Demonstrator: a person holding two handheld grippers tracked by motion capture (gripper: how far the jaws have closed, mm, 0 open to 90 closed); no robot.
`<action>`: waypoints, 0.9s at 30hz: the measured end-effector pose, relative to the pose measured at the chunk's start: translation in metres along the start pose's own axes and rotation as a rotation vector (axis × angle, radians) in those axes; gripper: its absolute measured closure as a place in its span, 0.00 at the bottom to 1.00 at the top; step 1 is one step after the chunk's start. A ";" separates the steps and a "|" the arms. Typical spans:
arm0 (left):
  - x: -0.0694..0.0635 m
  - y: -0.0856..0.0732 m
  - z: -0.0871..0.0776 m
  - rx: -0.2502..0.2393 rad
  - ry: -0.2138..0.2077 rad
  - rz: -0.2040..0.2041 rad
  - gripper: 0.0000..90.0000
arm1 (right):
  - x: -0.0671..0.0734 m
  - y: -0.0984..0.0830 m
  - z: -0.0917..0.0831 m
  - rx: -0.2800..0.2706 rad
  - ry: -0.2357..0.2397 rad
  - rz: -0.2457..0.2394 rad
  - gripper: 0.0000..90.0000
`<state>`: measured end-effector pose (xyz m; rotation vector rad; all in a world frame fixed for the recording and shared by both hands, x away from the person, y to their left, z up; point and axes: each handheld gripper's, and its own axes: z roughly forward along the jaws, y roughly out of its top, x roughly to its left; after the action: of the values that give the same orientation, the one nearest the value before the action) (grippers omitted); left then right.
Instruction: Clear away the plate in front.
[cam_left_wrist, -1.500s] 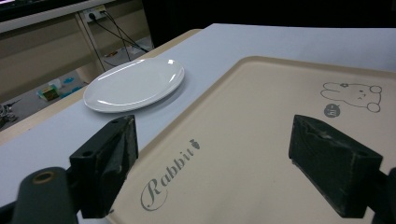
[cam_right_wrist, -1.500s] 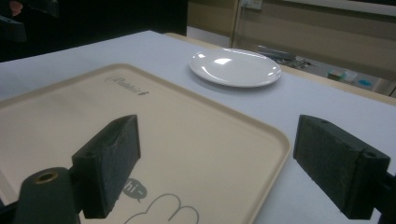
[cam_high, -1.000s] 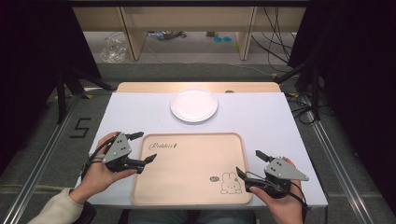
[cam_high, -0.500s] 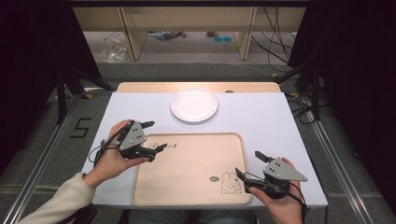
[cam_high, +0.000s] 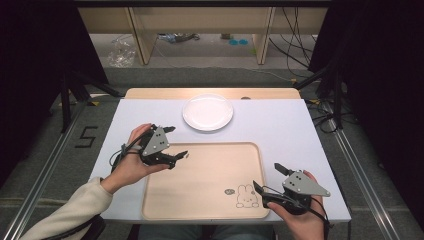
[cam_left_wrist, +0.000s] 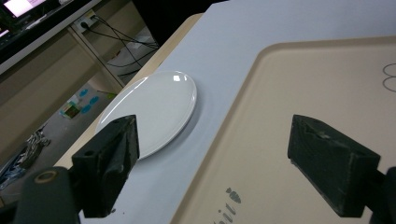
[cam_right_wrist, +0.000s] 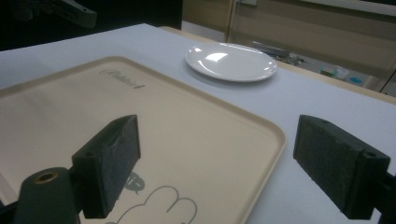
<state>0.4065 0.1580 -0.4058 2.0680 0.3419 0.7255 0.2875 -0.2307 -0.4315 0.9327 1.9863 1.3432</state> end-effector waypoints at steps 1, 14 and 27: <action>0.000 0.000 0.001 0.002 0.000 0.003 0.18 | 0.000 0.000 0.000 -0.006 0.004 -0.002 0.18; 0.004 0.004 0.012 0.016 0.010 0.027 0.18 | 0.000 0.000 0.001 0.000 -0.012 -0.024 0.18; 0.009 0.011 0.030 0.030 0.023 0.035 0.18 | 0.000 0.001 0.001 0.005 -0.005 -0.023 0.17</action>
<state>0.4313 0.1362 -0.4066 2.0997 0.3316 0.7705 0.2883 -0.2305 -0.4312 0.9116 1.9915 1.3222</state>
